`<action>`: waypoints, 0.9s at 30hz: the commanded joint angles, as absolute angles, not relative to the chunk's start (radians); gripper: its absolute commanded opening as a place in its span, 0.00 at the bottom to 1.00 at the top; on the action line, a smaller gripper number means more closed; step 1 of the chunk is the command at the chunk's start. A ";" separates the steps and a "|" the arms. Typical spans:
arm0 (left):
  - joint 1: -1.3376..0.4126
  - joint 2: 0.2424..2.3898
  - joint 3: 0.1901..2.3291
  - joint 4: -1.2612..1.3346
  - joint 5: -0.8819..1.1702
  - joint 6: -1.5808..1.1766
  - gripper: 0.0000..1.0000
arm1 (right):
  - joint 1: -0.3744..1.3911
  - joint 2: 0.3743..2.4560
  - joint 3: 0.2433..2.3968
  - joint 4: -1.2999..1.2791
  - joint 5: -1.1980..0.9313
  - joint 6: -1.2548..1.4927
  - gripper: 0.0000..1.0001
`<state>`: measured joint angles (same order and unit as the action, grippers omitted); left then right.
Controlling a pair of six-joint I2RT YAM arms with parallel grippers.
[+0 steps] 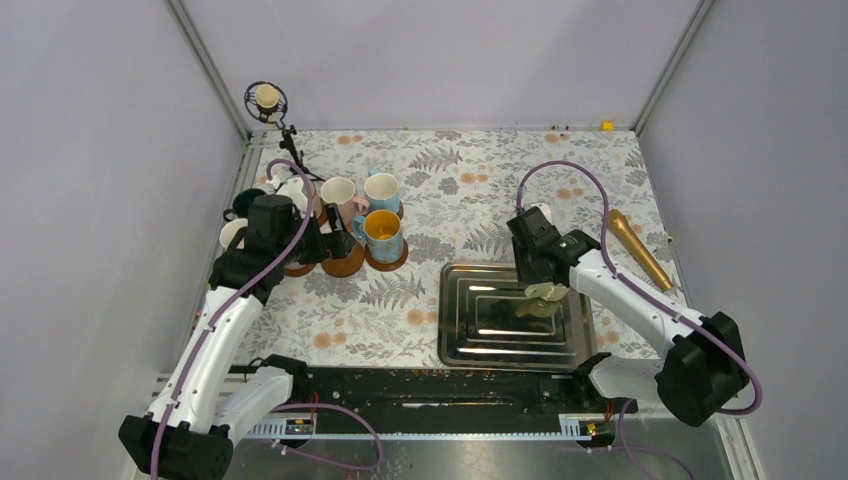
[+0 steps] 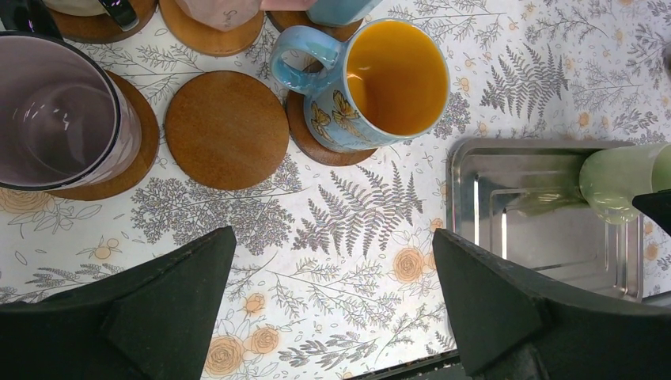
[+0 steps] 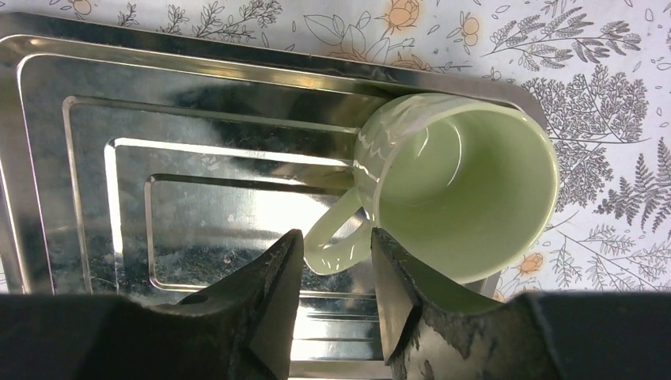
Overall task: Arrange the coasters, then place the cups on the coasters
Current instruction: Pick up the cup from the tray.
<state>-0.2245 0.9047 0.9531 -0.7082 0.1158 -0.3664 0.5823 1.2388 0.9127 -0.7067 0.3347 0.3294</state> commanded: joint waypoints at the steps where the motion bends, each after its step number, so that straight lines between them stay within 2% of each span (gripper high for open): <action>1: -0.227 0.888 0.945 -0.667 0.091 -0.357 0.99 | 0.555 1.264 0.907 -0.663 0.298 0.305 0.44; 6: -0.228 0.887 0.946 -0.668 0.085 -0.356 0.99 | 0.548 1.273 0.903 -0.661 0.303 0.290 0.42; 12: -0.227 0.887 0.946 -0.669 0.083 -0.356 0.99 | 0.548 1.211 0.963 -0.705 0.271 0.274 0.44; 16: -0.227 0.885 0.948 -0.669 0.080 -0.355 0.99 | 0.534 1.177 0.986 -0.709 0.322 0.254 0.46; 27: -0.227 0.881 0.944 -0.669 0.082 -0.355 0.99 | 0.421 1.279 0.960 -0.689 0.203 0.251 0.46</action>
<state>-0.2245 0.9039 0.9463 -0.7086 0.1009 -0.3660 0.4469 1.2507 0.9600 -0.6975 0.2737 0.2626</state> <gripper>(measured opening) 0.985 0.462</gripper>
